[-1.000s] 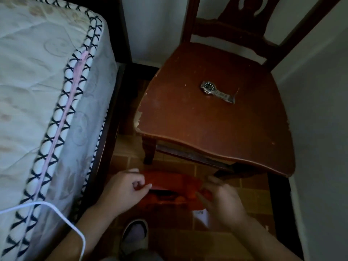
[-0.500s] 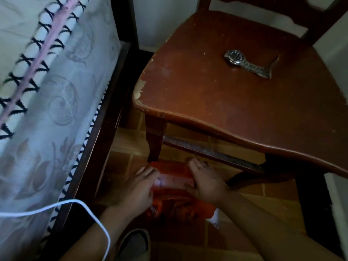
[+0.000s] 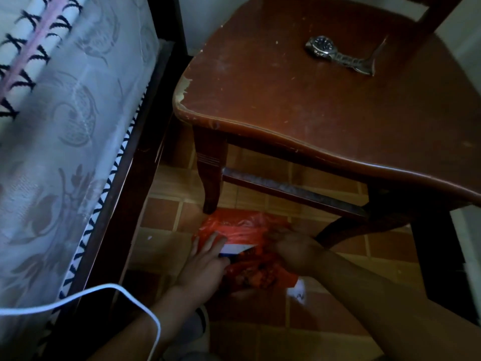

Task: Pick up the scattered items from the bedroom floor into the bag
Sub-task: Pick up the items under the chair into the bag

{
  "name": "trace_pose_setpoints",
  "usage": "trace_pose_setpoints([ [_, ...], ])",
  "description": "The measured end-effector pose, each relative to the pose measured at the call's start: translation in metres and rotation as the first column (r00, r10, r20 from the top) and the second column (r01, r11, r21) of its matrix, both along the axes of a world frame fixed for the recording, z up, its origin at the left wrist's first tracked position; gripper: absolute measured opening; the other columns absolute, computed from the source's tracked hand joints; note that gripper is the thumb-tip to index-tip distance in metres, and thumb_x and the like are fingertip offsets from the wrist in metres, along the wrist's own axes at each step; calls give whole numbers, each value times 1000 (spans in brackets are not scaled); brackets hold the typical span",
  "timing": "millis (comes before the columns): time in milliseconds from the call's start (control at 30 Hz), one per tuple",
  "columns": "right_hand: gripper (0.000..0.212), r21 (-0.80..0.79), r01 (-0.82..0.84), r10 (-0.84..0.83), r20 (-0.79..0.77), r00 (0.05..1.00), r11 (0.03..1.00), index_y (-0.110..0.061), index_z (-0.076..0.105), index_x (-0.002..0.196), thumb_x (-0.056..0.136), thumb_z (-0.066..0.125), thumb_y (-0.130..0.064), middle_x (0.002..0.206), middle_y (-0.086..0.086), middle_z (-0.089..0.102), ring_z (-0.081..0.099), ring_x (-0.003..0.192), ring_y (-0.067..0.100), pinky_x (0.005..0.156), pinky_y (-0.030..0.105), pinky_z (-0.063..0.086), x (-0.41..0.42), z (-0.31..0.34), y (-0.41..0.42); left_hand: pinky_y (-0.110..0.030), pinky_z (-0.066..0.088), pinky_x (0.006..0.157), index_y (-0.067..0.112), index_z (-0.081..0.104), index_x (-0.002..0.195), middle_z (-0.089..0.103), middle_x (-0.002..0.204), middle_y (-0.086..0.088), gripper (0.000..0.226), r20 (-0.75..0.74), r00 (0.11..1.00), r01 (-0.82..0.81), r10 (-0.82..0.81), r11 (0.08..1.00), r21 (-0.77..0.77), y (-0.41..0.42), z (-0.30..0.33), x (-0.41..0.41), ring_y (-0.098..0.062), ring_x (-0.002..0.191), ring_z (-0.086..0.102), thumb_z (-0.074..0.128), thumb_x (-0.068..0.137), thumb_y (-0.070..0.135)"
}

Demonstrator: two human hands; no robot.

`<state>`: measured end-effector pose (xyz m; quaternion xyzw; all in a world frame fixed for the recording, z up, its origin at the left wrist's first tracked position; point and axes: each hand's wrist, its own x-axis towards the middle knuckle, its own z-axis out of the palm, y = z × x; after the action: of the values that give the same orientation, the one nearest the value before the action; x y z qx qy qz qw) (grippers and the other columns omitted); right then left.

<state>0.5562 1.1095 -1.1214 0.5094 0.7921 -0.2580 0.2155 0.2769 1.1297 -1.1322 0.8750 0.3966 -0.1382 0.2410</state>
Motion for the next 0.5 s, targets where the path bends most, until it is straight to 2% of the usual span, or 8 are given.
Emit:
trace_pose_setpoints([
  [67, 46, 33, 62, -63, 26, 998, 998, -31, 56, 147, 101, 54, -26, 167, 0, 35, 22, 157, 28, 125, 53, 26, 5, 0, 0, -59, -7, 126, 28, 74, 122, 20, 172, -3, 28, 32, 999, -18, 19, 1000, -22, 3, 4, 1, -28, 162, -3, 54, 102, 30],
  [133, 55, 4, 119, -119, 40, 992, 993, -28, 43, 157, 104, 52, -18, 172, 3, 22, 14, 159, 29, 127, 53, 20, 4, 11, -4, -61, -1, 128, 29, 77, 109, 24, 170, 2, 22, 58, 998, 10, -8, 999, -45, 4, 10, 0, -25, 161, -2, 58, 98, 31],
  [200, 63, -92, 207, -204, 44, 978, 974, -27, 26, 164, 106, 52, -26, 173, 1, 15, 11, 159, 29, 127, 47, 13, 0, 30, -4, -62, 6, 128, 32, 75, 93, 29, 165, 9, 14, 109, 993, 55, -49, 997, -56, 6, 18, 1, -20, 161, 0, 61, 92, 34],
  [233, 66, -106, 227, -225, 25, 974, 968, -28, 26, 163, 104, 53, -40, 171, 1, 19, 15, 158, 30, 126, 48, 14, -1, 37, -3, -61, 8, 127, 32, 74, 86, 33, 163, 12, 12, 139, 988, 72, -62, 995, -64, 7, 23, 2, -19, 160, 2, 62, 88, 35],
  [300, 71, -38, 155, -154, 42, 987, 987, -32, 46, 151, 92, 47, -72, 163, 0, 35, 29, 152, 29, 122, 52, 23, -6, 50, 3, -59, 9, 127, 32, 73, 79, 41, 157, 15, 12, 177, 981, 90, -78, 994, -56, 12, 32, 6, -18, 159, 8, 63, 83, 37],
  [333, 73, 18, 124, -125, 50, 991, 992, -33, 55, 142, 86, 43, -78, 160, -1, 40, 33, 148, 26, 119, 52, 26, -9, 53, 7, -58, 9, 127, 31, 73, 78, 45, 154, 17, 12, 184, 979, 100, -90, 994, -47, 14, 34, 8, -16, 158, 12, 63, 82, 38],
  [400, 66, 75, 129, -129, -8, 992, 989, -29, 63, 133, 86, 45, -71, 155, -1, 45, 37, 143, 22, 115, 48, 28, -18, 59, 11, -54, 13, 127, 31, 73, 78, 56, 142, 20, 13, 190, 975, 130, -117, 990, -58, 16, 35, 10, -11, 153, 24, 63, 82, 38],
  [500, 48, 22, 153, -148, -156, 977, 988, -31, 59, 136, 93, 50, -52, 144, -3, 56, 49, 134, 19, 110, 43, 38, -42, 64, 4, -41, 39, 115, 27, 76, 81, 70, 112, 18, 17, 199, 968, 183, -155, 975, -130, 12, 33, 9, -5, 126, 50, 63, 83, 39],
])
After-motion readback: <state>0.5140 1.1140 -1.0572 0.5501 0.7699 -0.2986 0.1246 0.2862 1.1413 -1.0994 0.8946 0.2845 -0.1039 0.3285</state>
